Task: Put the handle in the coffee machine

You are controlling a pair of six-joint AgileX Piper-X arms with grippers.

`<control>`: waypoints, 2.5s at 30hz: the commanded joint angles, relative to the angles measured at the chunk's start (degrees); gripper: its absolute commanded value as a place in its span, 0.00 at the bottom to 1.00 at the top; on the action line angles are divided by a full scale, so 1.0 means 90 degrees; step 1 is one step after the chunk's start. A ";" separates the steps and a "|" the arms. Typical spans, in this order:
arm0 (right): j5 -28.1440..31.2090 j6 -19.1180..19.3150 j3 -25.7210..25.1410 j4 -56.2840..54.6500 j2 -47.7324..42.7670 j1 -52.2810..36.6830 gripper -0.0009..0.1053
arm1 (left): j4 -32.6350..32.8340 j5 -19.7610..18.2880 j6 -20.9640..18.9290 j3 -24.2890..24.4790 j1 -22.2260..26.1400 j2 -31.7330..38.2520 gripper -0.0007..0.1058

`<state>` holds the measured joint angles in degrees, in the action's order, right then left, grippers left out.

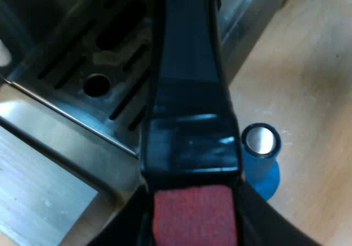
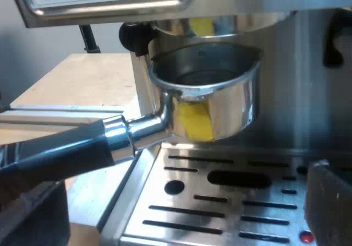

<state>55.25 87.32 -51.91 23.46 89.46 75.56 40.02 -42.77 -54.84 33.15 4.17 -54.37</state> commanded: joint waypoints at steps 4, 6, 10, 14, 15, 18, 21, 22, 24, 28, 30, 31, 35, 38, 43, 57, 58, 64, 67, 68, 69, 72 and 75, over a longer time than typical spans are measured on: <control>0.0022 0.0285 -0.0302 0.0132 0.0105 0.0012 0.83 | -0.0412 -0.0279 0.0030 0.0054 0.0005 0.0064 0.01; 0.0062 0.0332 -0.0300 0.0132 0.0105 0.0012 0.83 | -0.0411 -0.0248 0.0030 0.0054 0.0005 0.0064 0.01; 0.0077 0.0330 -0.0300 0.0132 0.0105 0.0012 0.83 | -0.0425 -0.0218 0.0030 0.0054 0.0005 0.0064 0.01; 0.0077 0.0330 -0.0300 0.0132 0.0105 0.0012 0.83 | -0.0466 -0.0031 0.0030 0.0054 0.0005 0.0064 0.01; 0.0077 0.0330 -0.0300 0.0132 0.0105 0.0012 0.83 | -0.0468 -0.0033 0.0030 0.0054 0.0005 0.0064 0.01; 0.0077 0.0330 -0.0300 0.0132 0.0105 0.0012 0.83 | -0.0468 -0.0033 0.0030 0.0054 0.0005 0.0025 0.01; 0.0077 0.0330 -0.0300 0.0132 0.0105 0.0012 0.83 | -0.0397 -0.0046 0.0030 0.0054 0.0005 -0.0108 0.01; 0.0077 0.0330 -0.0300 0.0132 0.0105 0.0012 0.83 | -0.0364 -0.0075 0.0030 0.0054 0.0005 -0.0154 0.01; 0.0077 0.0330 -0.0300 0.0132 0.0105 0.0012 0.83 | -0.0206 -0.0118 0.0061 0.0089 0.0005 -0.0282 0.01; 0.0077 0.0330 -0.0300 0.0132 0.0105 0.0012 0.83 | -0.0089 -0.0115 0.0274 0.0130 0.0005 -0.0355 0.01; 0.0077 0.0330 -0.0300 0.0132 0.0105 0.0012 0.83 | -0.0089 -0.0172 0.0298 0.0172 0.0005 -0.0373 0.01; 0.0077 0.0330 -0.0300 0.0132 0.0105 0.0012 0.83 | -0.0089 -0.0265 0.0274 0.0194 0.0005 -0.0391 0.01; 0.0077 0.0330 -0.0300 0.0132 0.0105 0.0012 0.83 | -0.0058 -0.0347 0.0241 0.0333 0.0005 -0.0544 0.01; 0.0077 0.0330 -0.0300 0.0132 0.0105 0.0012 0.83 | 0.0106 -0.0347 0.0242 0.0587 0.0005 -0.0776 0.01; 0.0077 0.0330 -0.0300 0.0132 0.0105 0.0012 0.83 | 0.0212 -0.0318 0.0276 0.0944 0.0005 -0.1006 0.01; 0.0077 0.0330 -0.0300 0.0132 0.0105 0.0012 0.83 | 0.0036 -0.0278 0.0414 0.1191 0.0005 -0.1049 0.01; 0.0077 0.0330 -0.0300 0.0132 0.0105 0.0012 0.83 | 0.0029 -0.0278 0.0414 0.1191 0.0005 -0.1049 0.01; 0.0077 0.0330 -0.0300 0.0132 0.0105 0.0012 0.83 | -0.0058 -0.0278 0.0414 0.1208 0.0005 -0.1245 0.01; 0.0077 0.0330 -0.0300 0.0132 0.0105 0.0012 0.83 | -0.0108 -0.0278 0.0360 0.1208 0.0005 -0.1350 0.01; 0.0077 0.0330 -0.0300 0.0132 0.0105 0.0012 0.83 | -0.0108 -0.0278 0.0361 0.1208 0.0005 -0.1360 0.01; 0.0077 0.0330 -0.0300 0.0132 0.0105 0.0012 0.83 | -0.0106 -0.0278 0.0361 0.1208 0.0005 -0.1368 0.01; 0.0077 0.0330 -0.0300 0.0132 0.0105 0.0012 0.83 | -0.0106 -0.0278 0.0361 0.1208 0.0005 -0.1368 0.01; 0.0077 0.0330 -0.0300 0.0132 0.0105 0.0012 0.83 | -0.0127 -0.0293 0.0361 0.1354 0.0005 -0.1368 0.01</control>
<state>55.51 89.46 -54.11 24.14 90.43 75.56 40.49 -42.30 -51.60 43.58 4.17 -67.29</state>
